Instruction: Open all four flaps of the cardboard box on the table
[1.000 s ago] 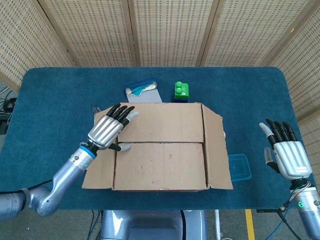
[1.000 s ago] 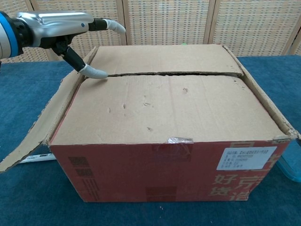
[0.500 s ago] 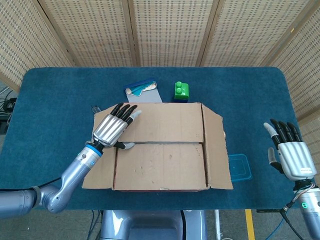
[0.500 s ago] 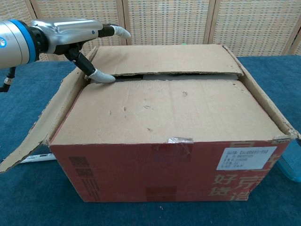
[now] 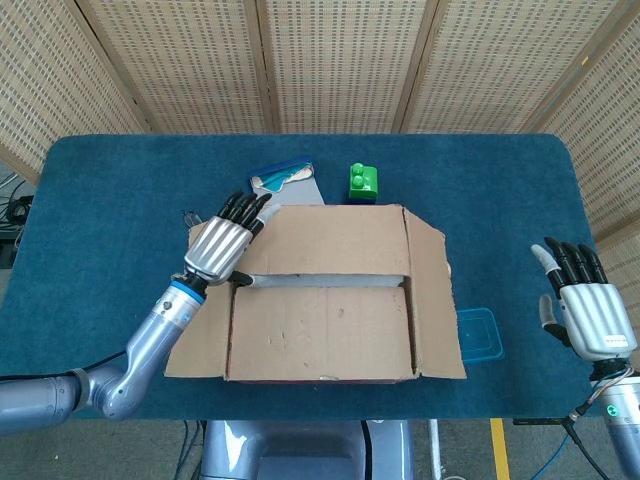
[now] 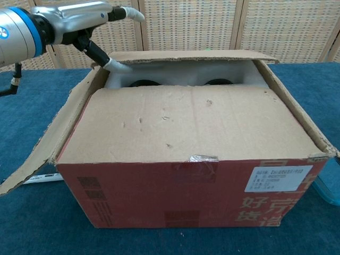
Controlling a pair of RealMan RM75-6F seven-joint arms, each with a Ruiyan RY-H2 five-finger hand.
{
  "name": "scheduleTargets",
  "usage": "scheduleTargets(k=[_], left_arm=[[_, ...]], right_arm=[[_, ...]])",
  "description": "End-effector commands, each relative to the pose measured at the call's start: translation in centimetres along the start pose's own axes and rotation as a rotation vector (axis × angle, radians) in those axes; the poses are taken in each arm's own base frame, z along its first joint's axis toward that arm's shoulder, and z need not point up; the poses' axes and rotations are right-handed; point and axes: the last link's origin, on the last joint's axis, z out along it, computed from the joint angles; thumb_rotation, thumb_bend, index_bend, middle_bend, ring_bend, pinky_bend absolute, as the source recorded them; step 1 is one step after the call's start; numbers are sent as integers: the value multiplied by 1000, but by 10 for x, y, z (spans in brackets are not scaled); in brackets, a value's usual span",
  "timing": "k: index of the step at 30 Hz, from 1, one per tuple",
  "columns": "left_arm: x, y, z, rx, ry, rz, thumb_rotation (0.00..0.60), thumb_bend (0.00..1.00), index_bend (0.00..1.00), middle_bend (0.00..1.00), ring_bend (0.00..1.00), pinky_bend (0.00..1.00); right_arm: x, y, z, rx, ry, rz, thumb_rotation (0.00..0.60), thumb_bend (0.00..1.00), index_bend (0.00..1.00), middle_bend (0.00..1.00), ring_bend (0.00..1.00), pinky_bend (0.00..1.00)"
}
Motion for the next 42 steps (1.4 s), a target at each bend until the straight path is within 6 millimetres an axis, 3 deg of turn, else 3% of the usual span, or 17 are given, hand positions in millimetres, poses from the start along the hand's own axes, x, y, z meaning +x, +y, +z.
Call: scheduleTargets(k=[1, 9, 17, 31, 42], left_arm=[[18, -10, 1, 21, 73, -14, 398, 233, 13, 0, 0, 0], [42, -27, 10, 54, 163, -40, 398, 239, 13, 0, 0, 0], [55, -43, 36, 109, 234, -18, 399, 239, 13, 0, 0, 0], [61, -58, 78, 189, 317, 160, 399, 235, 13, 0, 0, 0], [51, -74, 85, 241, 292, 239, 398, 229, 13, 0, 0, 0]], right_arm=[[0, -1, 1, 3, -1, 2, 600, 672, 71, 39, 0, 0], [-1, 0, 1, 2, -2, 2, 600, 672, 70, 39, 0, 0], [0, 0, 0, -3, 0, 2, 600, 672, 70, 39, 0, 0], [4, 3, -4, -17, 4, 1, 600, 672, 70, 39, 0, 0], [5, 6, -7, -24, -1, 15, 600, 672, 71, 39, 0, 0]])
